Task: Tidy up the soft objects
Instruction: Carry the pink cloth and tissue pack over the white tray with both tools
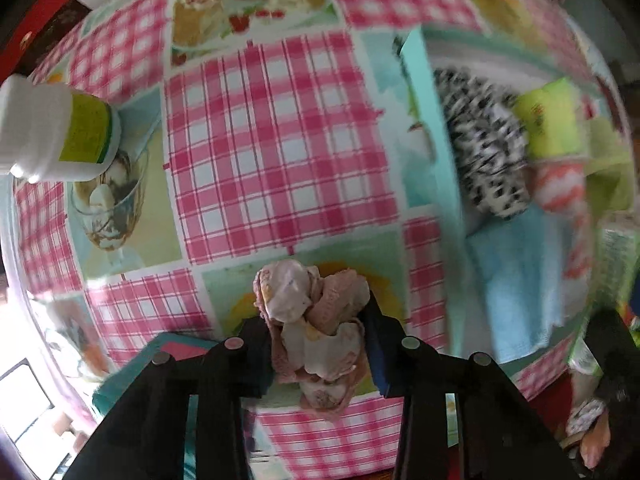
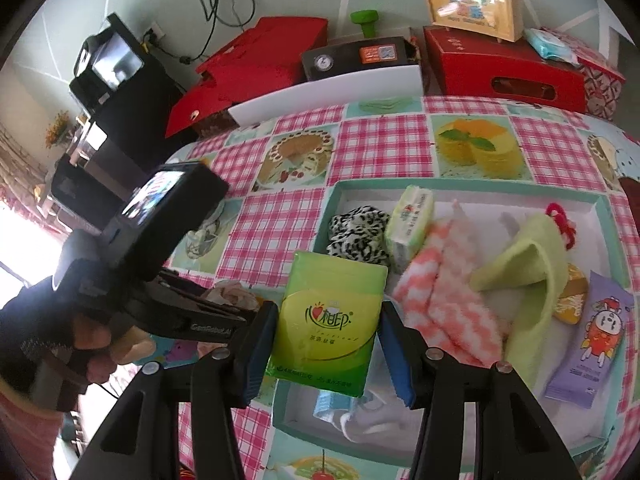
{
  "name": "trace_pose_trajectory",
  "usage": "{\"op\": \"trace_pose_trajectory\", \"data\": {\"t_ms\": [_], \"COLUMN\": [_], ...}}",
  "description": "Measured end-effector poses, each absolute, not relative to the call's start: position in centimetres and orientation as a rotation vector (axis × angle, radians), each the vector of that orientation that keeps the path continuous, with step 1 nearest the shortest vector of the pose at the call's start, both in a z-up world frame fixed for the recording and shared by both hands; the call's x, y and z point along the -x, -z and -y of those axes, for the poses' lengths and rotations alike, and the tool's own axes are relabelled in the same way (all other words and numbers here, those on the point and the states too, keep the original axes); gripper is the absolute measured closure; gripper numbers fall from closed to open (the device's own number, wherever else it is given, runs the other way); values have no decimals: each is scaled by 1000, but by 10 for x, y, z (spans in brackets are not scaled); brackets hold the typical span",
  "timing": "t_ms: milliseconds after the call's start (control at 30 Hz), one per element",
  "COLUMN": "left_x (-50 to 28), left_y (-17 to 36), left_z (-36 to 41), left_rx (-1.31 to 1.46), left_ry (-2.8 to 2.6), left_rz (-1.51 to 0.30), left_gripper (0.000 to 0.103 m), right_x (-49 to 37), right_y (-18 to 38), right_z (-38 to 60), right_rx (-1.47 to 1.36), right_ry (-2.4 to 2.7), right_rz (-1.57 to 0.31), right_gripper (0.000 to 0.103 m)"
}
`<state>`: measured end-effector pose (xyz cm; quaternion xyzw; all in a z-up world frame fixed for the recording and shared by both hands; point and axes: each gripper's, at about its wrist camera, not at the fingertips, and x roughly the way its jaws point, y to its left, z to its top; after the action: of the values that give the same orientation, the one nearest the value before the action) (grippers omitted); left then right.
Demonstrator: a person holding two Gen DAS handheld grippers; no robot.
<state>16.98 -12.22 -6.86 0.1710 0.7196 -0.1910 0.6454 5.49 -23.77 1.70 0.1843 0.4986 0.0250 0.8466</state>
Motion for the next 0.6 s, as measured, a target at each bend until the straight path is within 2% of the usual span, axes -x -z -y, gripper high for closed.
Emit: {"op": "trace_pose_trajectory", "data": {"t_ms": [333,600], "left_x": [-125,-113], "left_y": [-9,12], "left_z": [124,149], "left_rx": [-145,-105], "left_ry": [548,632], "left_rz": [-1357,-1297], "left_gripper": [64,64], "right_x": [-28,3], "right_y": [-19,-5], "right_z": [277,311], "right_rx": [-441,-425], "right_ry": [60,210], "right_rz": [-1037,-1087], "right_gripper": [49,49]}}
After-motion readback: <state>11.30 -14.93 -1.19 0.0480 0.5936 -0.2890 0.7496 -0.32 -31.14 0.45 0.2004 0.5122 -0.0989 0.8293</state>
